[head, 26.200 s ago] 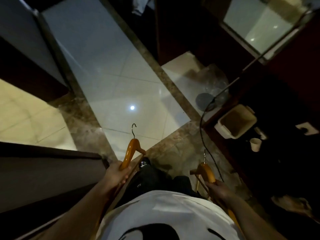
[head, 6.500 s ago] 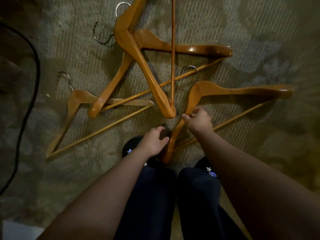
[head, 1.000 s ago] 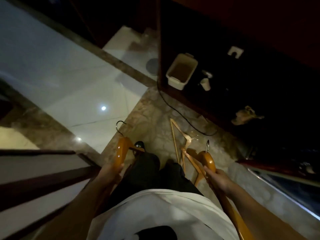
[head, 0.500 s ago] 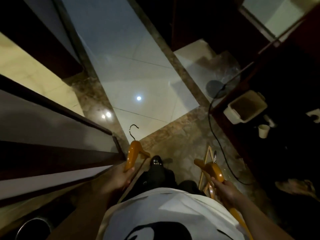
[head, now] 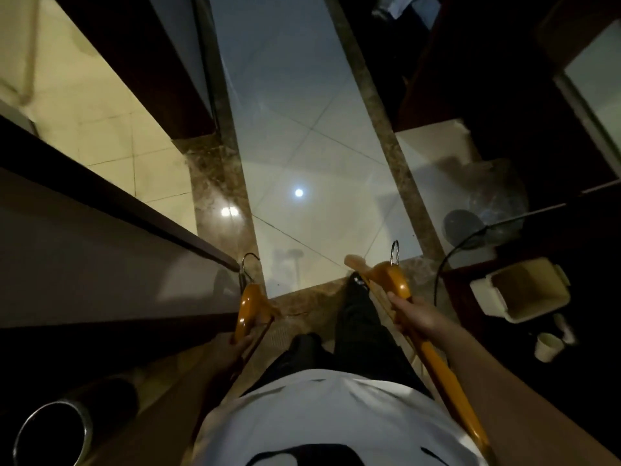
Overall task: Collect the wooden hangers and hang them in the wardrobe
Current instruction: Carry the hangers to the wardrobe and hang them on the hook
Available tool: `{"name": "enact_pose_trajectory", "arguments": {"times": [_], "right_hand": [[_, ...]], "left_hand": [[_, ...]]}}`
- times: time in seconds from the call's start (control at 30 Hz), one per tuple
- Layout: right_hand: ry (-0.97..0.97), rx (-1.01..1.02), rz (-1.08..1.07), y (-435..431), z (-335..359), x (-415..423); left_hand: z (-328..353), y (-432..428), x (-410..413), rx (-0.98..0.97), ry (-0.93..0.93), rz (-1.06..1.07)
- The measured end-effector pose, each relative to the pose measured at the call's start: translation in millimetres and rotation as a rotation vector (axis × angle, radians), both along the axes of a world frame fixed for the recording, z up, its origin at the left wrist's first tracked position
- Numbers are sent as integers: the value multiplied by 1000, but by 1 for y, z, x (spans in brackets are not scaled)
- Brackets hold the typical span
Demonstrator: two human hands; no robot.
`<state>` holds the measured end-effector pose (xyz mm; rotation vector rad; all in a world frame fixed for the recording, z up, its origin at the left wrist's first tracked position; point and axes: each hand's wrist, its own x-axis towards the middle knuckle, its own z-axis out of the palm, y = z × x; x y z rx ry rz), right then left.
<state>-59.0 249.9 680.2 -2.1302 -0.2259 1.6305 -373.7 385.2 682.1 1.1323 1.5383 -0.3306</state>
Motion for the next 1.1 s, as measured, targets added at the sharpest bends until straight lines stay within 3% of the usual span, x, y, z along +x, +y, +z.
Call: {"name": "enact_pose_trajectory", "arguments": {"times": [0.3, 0.73, 1.1], "right_hand": [[28, -82, -3, 88, -15, 119], [-31, -249, -84, 146, -18, 283], [15, -218, -119, 355, -30, 321]], "left_hand": [[-5, 98, 102, -69, 93, -15], [11, 255, 321, 129, -34, -81], [2, 442, 333, 153, 22, -53]]}}
